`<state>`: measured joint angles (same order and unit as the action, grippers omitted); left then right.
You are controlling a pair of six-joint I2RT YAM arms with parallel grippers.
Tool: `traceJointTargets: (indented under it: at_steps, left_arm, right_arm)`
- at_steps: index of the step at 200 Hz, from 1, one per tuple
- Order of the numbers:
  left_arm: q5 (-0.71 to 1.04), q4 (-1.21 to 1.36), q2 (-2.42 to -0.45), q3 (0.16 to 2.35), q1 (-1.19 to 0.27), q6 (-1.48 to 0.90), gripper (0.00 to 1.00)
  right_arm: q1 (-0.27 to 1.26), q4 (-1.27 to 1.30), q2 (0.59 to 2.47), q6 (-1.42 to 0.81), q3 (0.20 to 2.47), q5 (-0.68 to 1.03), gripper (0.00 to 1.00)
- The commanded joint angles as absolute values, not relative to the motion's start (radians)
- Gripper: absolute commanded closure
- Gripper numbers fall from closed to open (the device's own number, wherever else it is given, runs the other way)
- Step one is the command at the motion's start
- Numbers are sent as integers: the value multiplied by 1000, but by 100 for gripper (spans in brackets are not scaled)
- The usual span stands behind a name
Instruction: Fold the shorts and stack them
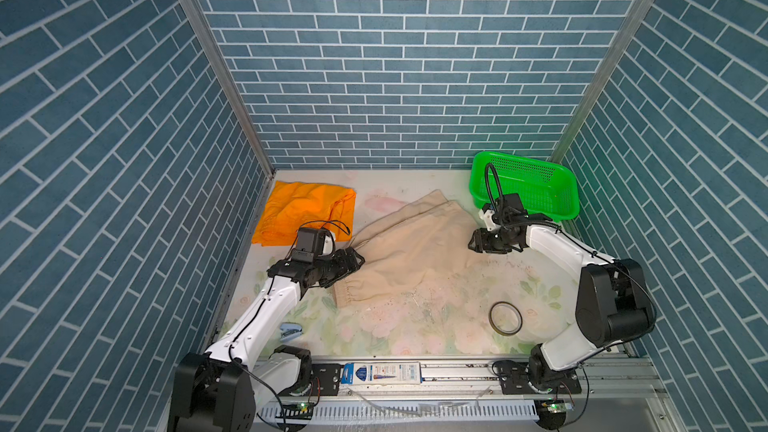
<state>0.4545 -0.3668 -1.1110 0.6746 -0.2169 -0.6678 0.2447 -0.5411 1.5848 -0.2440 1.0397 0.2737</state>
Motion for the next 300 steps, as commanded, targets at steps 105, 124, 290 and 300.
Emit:
traceJointTargets:
  at_steps: [105,124,290,300]
  left_arm:
    - [396,-49,-1280,532,-152,-646,14]
    - [418,-16,-1315,529,-120,-629,14]
    - [399,-222,-1295,561,-83,-499,13]
    - [373,-283,-1290,585,-83,-484,13]
  right_arm:
    - [88,-304,1658,-362,940,366,32]
    - [88,-280,1685,-370,940,383,31]
    - [124,-84,1965,-459,1080,606,76]
    - [123,-73,1964,-466,1074,615,84]
